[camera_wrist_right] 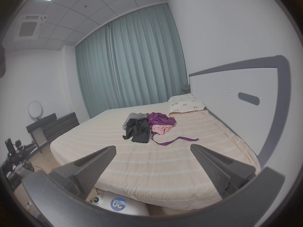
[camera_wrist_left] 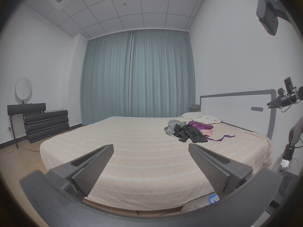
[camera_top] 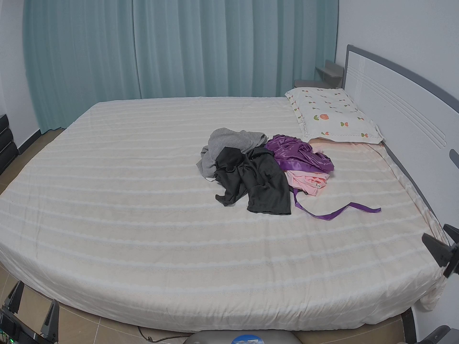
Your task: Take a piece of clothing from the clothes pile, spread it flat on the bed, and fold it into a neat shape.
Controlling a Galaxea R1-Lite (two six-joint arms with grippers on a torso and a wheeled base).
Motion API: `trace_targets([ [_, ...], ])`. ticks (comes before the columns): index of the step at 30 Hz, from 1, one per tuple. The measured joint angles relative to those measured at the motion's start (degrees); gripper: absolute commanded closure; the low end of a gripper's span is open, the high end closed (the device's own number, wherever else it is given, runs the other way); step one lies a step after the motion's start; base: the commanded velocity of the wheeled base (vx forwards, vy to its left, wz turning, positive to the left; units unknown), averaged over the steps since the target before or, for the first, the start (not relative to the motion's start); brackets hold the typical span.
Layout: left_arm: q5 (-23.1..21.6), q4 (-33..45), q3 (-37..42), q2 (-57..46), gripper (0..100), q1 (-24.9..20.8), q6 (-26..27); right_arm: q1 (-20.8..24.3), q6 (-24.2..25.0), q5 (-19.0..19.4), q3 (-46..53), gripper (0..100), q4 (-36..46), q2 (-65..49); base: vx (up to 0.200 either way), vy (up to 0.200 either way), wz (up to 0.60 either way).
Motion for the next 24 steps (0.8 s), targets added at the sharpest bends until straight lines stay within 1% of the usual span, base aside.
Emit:
trace_targets([
  [5, 0.0, 0.0, 0.0, 0.0, 0, -0.02, 0.0, 1.52, 3.1, 0.4, -2.85, 0, -7.07, 14.42, 0.0, 0.0, 0.0],
  [12, 0.02, 0.02, 0.0, 0.0, 0, 0.0, 0.0, 4.19, 8.27, 0.24, -10.5, 0, -13.39, 33.77, 0.0, 0.0, 0.0],
  [19, 0.0, 0.0, 0.0, 0.0, 0, 0.0, 0.0, 7.45, 14.18, -0.72, -23.24, 0, -17.38, 53.61, 0.0, 0.0, 0.0],
  [24, 0.0, 0.0, 0.0, 0.0, 0, 0.0, 0.0, 9.74, 17.96, -1.65, -35.35, 0, -18.42, 68.86, 0.0, 0.0, 0.0],
])
